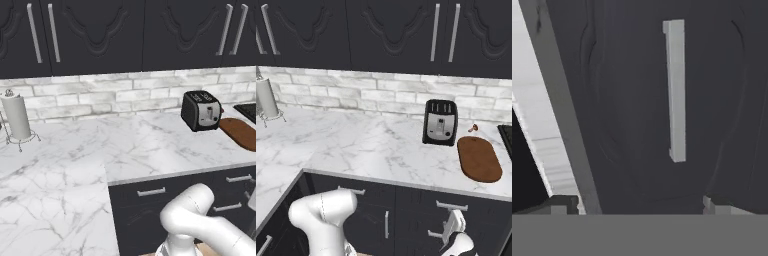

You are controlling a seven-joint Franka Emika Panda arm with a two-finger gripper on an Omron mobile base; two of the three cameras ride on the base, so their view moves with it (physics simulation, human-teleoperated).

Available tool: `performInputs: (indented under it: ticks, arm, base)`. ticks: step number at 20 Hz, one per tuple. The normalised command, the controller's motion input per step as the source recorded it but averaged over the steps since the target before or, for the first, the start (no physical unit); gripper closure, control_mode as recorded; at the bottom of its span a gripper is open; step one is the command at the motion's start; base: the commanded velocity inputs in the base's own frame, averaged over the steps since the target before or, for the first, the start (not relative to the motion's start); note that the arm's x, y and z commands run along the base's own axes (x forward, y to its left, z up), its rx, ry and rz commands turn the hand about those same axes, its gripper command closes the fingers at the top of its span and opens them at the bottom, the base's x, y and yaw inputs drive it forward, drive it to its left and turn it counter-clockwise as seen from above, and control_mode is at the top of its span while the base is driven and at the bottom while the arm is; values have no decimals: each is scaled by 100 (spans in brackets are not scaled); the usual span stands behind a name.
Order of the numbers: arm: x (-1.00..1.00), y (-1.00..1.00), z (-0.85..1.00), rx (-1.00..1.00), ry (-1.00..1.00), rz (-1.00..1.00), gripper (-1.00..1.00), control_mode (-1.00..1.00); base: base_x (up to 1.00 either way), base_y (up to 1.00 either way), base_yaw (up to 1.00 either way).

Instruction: Open the drawer on the right and place the cutting tools on the cutting board.

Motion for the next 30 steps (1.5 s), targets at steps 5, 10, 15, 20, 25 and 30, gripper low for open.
performInputs:
  ticks: [5, 10, 15, 20, 25, 30]
  arm:
    - [15, 0, -2, 2, -9, -3, -100, -100]
    - [22, 0, -3, 0, -5, -2, -100, -100]
    - [20, 0, -1, 0, -1, -2, -100, -100]
    - [20, 0, -8, 0, 0, -2, -100, -100]
    - [21, -1, -11, 0, 0, -2, -100, -100]
    - [23, 0, -12, 0, 0, -2, -100, -100]
  base:
    - [0, 0, 0]
    - [0, 0, 0]
    - [0, 0, 0]
    - [0, 0, 0]
    - [0, 0, 0]
    - [0, 0, 0]
